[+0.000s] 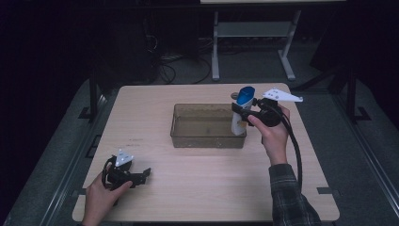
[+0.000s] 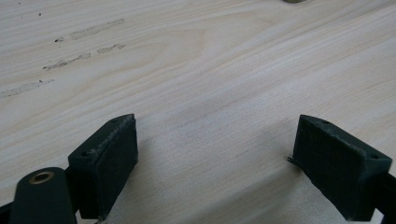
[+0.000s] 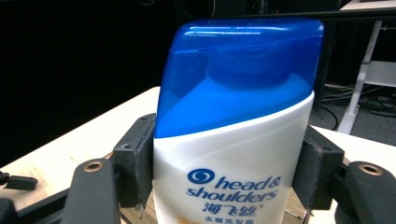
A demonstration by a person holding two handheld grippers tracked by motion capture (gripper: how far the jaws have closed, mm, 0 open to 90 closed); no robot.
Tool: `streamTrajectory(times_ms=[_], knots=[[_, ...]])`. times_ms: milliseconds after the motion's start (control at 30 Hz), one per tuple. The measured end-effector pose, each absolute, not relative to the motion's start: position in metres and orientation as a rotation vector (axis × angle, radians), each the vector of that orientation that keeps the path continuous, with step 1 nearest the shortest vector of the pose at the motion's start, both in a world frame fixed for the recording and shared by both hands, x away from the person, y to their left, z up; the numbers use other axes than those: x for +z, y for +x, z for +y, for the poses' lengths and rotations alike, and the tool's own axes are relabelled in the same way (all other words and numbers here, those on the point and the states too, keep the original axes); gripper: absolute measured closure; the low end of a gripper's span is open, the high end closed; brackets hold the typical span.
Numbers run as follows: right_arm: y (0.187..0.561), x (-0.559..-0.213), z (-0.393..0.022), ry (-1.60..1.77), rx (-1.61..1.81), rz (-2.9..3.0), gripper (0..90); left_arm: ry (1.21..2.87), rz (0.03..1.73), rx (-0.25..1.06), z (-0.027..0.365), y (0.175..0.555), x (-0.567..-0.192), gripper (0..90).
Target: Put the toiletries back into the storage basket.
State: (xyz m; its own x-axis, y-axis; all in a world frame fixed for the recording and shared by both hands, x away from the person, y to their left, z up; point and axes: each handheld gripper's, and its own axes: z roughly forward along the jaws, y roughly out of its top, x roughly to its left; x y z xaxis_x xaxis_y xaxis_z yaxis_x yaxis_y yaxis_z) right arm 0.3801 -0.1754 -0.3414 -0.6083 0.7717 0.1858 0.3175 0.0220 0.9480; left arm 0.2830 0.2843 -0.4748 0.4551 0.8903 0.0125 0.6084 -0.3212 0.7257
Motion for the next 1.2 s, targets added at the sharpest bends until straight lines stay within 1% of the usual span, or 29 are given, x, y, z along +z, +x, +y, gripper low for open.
streamTrajectory(times_ms=[800,1200], knots=[[0.395,-0.367,-0.169,1.155,1.512,2.005,33.2,2.053,1.244,0.549,0.284,0.283,-0.475,12.8],[0.397,-0.372,-0.165,1.162,1.459,2.044,33.2,2.054,1.245,0.548,0.284,0.283,-0.475,12.8]])
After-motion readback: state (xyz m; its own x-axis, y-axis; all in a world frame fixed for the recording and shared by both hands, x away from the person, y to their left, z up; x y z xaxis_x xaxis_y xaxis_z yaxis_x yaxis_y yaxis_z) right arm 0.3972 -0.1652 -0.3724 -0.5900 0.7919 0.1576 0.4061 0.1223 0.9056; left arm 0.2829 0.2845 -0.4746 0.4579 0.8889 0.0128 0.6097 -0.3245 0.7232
